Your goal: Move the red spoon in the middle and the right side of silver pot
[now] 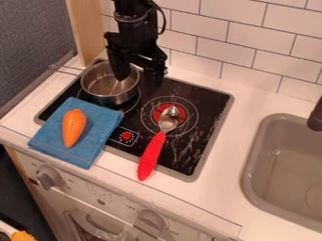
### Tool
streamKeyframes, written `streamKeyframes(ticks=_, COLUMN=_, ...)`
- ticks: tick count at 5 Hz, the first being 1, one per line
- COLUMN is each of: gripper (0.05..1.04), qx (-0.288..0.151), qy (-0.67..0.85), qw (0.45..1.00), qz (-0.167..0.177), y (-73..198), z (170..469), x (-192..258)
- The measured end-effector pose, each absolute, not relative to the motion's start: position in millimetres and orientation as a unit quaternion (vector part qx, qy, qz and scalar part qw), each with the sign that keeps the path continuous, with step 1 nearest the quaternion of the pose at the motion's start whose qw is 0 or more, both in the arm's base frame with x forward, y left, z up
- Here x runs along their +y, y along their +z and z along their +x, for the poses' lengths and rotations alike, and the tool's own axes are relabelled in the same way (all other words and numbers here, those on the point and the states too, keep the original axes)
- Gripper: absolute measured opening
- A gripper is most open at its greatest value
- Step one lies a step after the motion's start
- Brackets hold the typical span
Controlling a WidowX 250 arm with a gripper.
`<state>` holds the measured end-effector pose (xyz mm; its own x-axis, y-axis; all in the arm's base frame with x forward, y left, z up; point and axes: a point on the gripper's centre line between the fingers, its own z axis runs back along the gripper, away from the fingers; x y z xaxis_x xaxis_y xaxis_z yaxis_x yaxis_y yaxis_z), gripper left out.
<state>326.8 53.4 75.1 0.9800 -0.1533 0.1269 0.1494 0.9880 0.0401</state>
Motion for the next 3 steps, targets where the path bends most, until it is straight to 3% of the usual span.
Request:
streamKeyframes(ticks=1, gripper=1.000, qx=-0.050, qy=-0.072, qw=0.996, qz=0.011, y=65.4, z=324.5, x=53.0)
streamKeyframes(ticks=3, gripper=1.000, qx=-0.037, qy=-0.130, qw=0.991, qz=0.014, y=45.7, z=304.1, x=-2.9)
